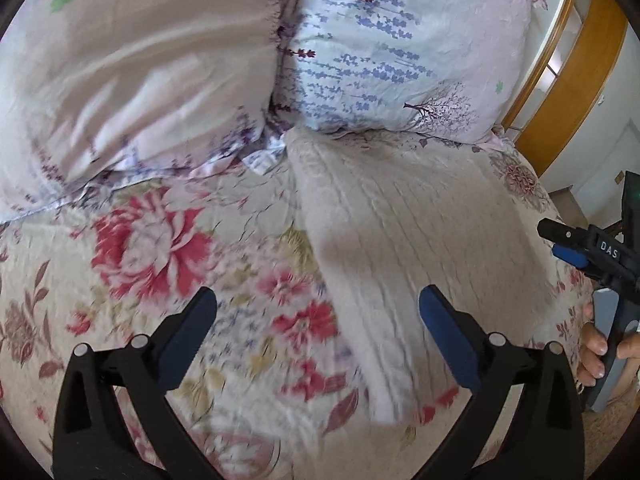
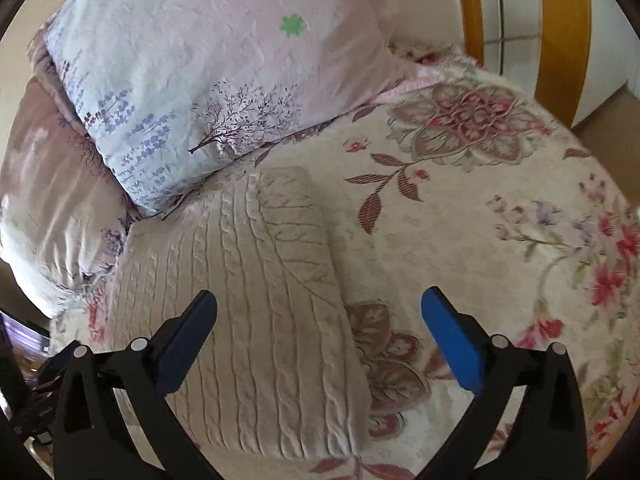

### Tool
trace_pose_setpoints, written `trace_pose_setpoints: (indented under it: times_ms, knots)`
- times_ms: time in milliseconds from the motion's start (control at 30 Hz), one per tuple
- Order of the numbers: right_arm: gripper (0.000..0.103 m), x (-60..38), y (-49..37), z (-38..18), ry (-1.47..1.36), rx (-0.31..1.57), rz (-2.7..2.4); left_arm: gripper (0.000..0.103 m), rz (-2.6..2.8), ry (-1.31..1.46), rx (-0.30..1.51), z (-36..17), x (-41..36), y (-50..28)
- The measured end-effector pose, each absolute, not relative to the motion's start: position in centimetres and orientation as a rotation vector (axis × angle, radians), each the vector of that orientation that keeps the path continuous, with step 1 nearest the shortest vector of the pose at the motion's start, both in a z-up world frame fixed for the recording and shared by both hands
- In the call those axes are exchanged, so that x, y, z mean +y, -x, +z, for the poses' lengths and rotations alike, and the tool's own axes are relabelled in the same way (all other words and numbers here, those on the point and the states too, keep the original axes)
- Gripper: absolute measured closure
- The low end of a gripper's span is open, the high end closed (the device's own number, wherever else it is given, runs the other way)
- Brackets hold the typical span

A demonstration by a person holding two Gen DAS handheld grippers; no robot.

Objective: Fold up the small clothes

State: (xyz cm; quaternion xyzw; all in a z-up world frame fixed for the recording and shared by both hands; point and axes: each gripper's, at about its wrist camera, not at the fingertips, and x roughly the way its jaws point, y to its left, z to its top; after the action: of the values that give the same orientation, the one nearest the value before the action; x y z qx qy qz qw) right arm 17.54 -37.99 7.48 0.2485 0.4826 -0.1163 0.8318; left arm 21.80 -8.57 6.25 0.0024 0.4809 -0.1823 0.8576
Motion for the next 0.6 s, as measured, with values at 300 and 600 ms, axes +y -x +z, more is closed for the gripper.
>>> trace_pose_setpoints:
  times_ms: [300,600]
  knots:
    - [0.001,-39.7,-18.6,5.9,-0.686,0.995,-0.164,0.002,-0.475,0.151,1.077,4.2,-10.5,-25.2]
    - [0.002,-40.3,-19.5,4.0,-0.770,1.007,-0.117,0.002,-0.496,0.230,1.130,2.2,-10.6,-27.0]
